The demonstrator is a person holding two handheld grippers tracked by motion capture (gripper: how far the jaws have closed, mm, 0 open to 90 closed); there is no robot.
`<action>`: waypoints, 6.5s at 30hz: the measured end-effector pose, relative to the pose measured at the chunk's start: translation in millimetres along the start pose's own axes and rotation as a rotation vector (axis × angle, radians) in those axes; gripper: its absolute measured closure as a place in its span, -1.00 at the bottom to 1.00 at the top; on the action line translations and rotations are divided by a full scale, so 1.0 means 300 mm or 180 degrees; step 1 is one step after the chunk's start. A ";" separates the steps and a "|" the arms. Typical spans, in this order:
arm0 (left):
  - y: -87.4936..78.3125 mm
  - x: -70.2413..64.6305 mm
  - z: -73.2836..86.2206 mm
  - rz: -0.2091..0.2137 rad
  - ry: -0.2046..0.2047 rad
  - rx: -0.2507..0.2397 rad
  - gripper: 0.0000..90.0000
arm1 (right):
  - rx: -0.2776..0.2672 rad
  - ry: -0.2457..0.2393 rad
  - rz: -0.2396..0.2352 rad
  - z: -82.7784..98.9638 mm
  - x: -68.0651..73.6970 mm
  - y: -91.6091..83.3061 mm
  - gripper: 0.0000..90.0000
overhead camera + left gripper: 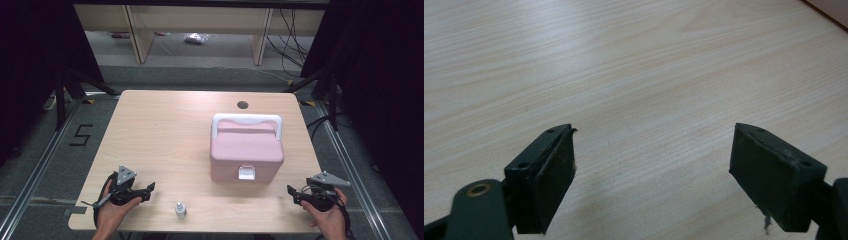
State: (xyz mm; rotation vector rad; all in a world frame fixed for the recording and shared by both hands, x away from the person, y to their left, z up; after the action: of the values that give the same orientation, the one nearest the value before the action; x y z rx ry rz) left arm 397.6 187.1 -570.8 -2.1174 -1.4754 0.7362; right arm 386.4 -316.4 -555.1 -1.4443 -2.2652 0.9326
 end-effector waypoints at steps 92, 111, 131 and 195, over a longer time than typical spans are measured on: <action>0.295 -0.469 -0.282 0.1158 0.0514 0.0158 1.00 | -0.0461 -0.0228 -0.0590 -0.310 0.094 0.176 1.00; 0.259 -0.378 -0.273 0.1028 0.0490 0.0142 0.99 | -0.0494 -0.0429 -0.0636 -0.360 0.158 0.222 1.00; 0.250 -0.366 -0.266 0.1004 0.0527 0.0159 0.99 | -0.0519 -0.0456 -0.0660 -0.364 0.170 0.223 1.00; 0.147 -0.046 -0.186 0.0407 0.0036 0.0253 -0.37 | -0.0356 -0.1370 -0.1748 -0.228 0.831 0.091 -0.13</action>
State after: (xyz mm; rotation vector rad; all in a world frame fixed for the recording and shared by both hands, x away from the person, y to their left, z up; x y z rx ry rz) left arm 461.0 156.3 -554.5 -2.1669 -1.2923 0.8140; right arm 331.0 -62.7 -545.1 -0.6129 -2.8411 1.0067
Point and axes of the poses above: each handheld gripper's, and its own axes: y roughly forward along the jaws, z roughly out of its underside, x roughly to its left, the point moved 10 cm from there along y, roughly forward along the jaws, and after that the axes turned 10 degrees about -y, right-handed, at the moved point
